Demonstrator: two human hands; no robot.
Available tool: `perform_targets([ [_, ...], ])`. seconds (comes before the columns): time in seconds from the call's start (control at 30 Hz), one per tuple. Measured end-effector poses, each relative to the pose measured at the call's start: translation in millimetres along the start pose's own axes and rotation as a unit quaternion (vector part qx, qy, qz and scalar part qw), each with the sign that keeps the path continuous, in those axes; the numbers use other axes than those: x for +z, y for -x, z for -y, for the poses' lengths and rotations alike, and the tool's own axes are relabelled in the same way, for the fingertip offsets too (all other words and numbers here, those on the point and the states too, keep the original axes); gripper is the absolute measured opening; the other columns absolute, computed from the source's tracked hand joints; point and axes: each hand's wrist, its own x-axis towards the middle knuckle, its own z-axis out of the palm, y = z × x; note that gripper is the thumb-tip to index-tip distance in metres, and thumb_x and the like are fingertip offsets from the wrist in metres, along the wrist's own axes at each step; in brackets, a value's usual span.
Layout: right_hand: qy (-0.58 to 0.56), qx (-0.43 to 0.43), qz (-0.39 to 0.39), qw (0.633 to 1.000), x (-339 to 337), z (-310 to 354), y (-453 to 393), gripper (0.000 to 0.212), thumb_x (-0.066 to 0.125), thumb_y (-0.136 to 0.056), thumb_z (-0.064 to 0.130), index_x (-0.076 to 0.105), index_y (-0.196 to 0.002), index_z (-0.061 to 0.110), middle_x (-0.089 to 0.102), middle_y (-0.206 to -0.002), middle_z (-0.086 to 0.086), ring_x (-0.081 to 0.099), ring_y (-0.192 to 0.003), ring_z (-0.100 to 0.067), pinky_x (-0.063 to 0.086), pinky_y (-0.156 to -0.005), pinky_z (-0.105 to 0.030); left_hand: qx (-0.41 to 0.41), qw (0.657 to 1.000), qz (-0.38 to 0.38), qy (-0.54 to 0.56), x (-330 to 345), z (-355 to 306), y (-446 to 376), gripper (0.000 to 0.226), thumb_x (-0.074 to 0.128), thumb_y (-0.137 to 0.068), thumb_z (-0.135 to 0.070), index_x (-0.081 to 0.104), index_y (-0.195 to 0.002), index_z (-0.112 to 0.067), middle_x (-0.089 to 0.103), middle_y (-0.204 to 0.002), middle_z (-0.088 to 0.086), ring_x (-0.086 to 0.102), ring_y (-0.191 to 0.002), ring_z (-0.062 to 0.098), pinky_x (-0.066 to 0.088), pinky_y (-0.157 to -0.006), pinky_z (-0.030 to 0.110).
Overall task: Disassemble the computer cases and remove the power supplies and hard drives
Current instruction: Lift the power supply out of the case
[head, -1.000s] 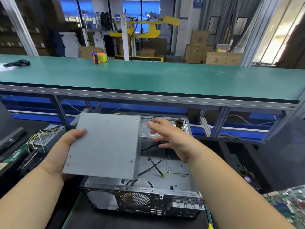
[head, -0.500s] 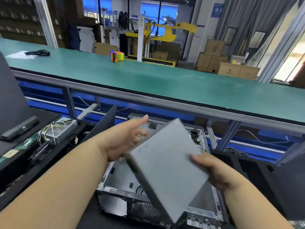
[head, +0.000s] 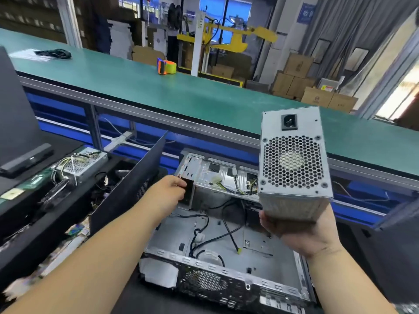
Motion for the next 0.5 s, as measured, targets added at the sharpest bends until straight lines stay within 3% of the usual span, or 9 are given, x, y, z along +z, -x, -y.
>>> perform_targets([
  [0.17, -0.015, 0.016, 0.007, 1.0, -1, -8, 0, 0.068, 0.041, -0.09, 0.07, 0.073, -0.116, 0.016, 0.068, -0.117, -0.023, 0.068, -0.094, -0.046, 0.053, -0.079, -0.055, 0.021, 0.998, 0.041, -0.038, 11, 0, 8, 0.024, 0.056, -0.088, -0.013, 0.064, -0.1, -0.032, 0.068, -0.098, -0.008, 0.064, -0.088, 0.011, 0.048, -0.071, 0.025],
  [0.3, -0.017, 0.016, 0.012, 1.0, 4, -8, 5, 0.068, 0.038, -0.091, 0.069, 0.072, -0.116, 0.015, 0.068, -0.117, -0.024, 0.068, -0.096, -0.045, 0.054, -0.078, -0.056, 0.055, 0.994, 0.09, 0.011, 20, -9, 20, 0.021, 0.057, -0.092, -0.011, 0.066, -0.104, -0.026, 0.069, -0.106, -0.001, 0.066, -0.096, 0.012, 0.05, -0.083, 0.024],
  [0.37, 0.001, -0.002, 0.02, 1.0, 9, -3, 9, 0.063, 0.046, -0.089, 0.068, 0.072, -0.117, 0.018, 0.068, -0.118, -0.022, 0.068, -0.098, -0.044, 0.054, -0.077, -0.056, 0.078, 0.989, 0.105, 0.069, 20, -19, 29, 0.016, 0.055, -0.097, -0.019, 0.067, -0.107, -0.021, 0.071, -0.109, 0.003, 0.067, -0.095, 0.014, 0.052, -0.088, 0.028],
  [0.43, 0.029, -0.029, 0.031, 0.999, 15, 4, 13, 0.064, 0.067, -0.077, 0.066, 0.069, -0.122, 0.02, 0.066, -0.124, -0.02, 0.067, -0.103, -0.043, 0.054, -0.079, -0.058, 0.102, 0.974, 0.134, 0.15, 17, -33, 41, 0.034, 0.049, -0.097, -0.04, 0.065, -0.114, -0.016, 0.072, -0.107, 0.005, 0.067, -0.092, 0.016, 0.052, -0.09, 0.033],
  [0.5, 0.055, -0.055, 0.004, 0.997, 18, 9, 17, 0.075, 0.077, -0.068, 0.061, 0.064, -0.129, 0.019, 0.065, -0.127, -0.02, 0.067, -0.103, -0.043, 0.055, -0.077, -0.058, 0.136, 0.95, 0.184, 0.212, 11, -50, 52, 0.062, 0.041, -0.088, -0.061, 0.06, -0.125, -0.016, 0.071, -0.107, 0.006, 0.067, -0.095, 0.019, 0.052, -0.092, 0.037],
])
